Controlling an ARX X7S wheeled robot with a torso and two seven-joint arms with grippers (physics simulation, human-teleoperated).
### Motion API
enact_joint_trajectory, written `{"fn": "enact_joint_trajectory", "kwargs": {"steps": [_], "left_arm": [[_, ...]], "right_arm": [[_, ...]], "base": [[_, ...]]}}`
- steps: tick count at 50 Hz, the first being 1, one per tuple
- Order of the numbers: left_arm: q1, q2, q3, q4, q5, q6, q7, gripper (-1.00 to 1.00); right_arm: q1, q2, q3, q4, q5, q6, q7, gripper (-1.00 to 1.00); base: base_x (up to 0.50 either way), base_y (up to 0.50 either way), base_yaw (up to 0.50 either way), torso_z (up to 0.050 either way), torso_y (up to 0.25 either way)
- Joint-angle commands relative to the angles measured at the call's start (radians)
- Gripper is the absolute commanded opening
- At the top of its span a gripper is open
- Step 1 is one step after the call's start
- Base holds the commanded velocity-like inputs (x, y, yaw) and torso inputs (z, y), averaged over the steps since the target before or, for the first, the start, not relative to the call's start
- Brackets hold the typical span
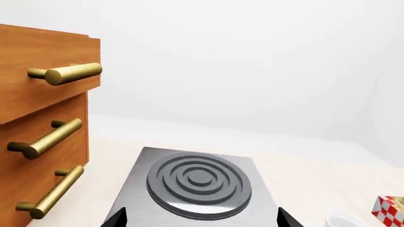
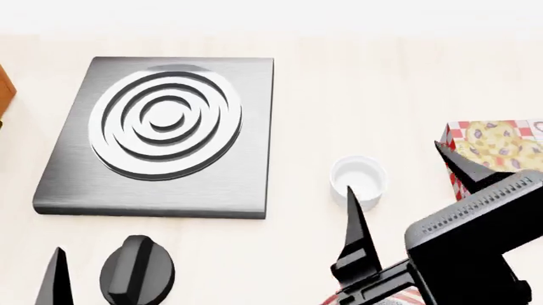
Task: Pick the akita bowl on the ramekin and place it on the plate.
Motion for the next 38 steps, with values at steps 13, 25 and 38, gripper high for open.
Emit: {"fn": "enact_joint_trajectory", "kwargs": {"steps": [13,25,38], "left_arm": [[-0.007,-0.002,0.003,-0.033,-0.003,0.014,0.007,1.0],[-0.011,-0.002,0.014,-0.037,0.003,0.02,0.011,1.0],[-0.01,-0.005,0.019,-0.035,0.008,0.027,0.01,1.0]], "right_arm": [[-0.243,0.002,0.052,0.057,-0.139,-0.403,0.385,1.0],[-0.285,0.011,0.087,0.067,-0.215,-0.566,0.431,1.0],[-0.302,0.075,0.124,-0.01,-0.254,-0.65,0.486,1.0]], "base": [[0.0,0.0,0.0,0.0,0.25],[0.0,0.0,0.0,0.0,0.25],[0.0,0.0,0.0,0.0,0.25]]}}
